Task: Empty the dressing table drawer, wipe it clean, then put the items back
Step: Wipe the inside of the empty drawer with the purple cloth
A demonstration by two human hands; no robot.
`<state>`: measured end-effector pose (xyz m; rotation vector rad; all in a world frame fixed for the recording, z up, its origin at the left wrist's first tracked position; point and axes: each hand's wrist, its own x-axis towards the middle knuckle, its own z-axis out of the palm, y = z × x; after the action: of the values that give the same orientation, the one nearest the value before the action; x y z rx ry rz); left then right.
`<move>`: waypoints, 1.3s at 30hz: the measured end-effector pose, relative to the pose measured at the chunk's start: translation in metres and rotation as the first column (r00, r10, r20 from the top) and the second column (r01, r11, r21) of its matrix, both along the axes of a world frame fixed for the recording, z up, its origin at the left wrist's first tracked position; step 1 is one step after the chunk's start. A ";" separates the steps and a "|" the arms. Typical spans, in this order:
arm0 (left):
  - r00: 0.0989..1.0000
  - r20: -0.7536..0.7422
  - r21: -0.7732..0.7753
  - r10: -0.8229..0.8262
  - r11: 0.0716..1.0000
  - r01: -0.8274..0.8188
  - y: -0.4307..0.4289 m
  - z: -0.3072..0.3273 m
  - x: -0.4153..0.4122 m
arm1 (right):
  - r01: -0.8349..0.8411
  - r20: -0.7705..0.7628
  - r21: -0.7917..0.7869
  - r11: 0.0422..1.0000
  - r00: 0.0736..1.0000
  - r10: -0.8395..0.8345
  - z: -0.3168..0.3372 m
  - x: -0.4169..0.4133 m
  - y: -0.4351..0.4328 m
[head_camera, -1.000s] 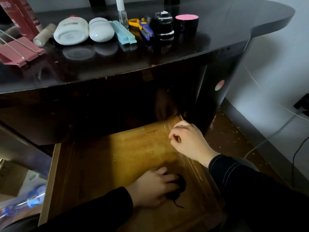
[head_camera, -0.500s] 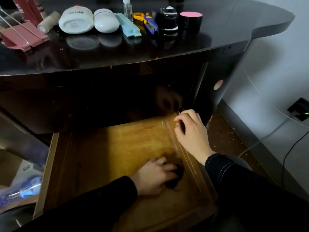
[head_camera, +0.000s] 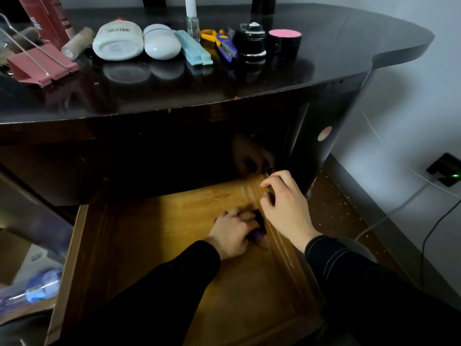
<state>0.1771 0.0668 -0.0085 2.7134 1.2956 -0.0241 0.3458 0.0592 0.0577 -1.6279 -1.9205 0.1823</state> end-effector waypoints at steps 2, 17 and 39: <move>0.987 0.012 -0.034 -0.161 0.986 0.162 -0.024 -0.002 -0.002 | 0.004 -0.003 0.003 1.000 1.000 -0.004 -0.001 0.000 0.001; 0.999 0.035 -0.042 0.040 0.998 -0.038 0.029 0.010 -0.014 | -0.003 -0.014 -0.006 1.000 1.000 0.003 -0.004 0.001 0.002; 0.991 0.071 -0.043 0.113 0.993 -0.111 0.068 0.006 -0.005 | 0.006 -0.022 -0.021 1.000 1.000 -0.007 -0.008 0.003 0.005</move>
<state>0.1717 0.1345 -0.0025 2.5795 1.4087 0.0610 0.3483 0.0640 0.0495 -1.6393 -1.9022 0.2180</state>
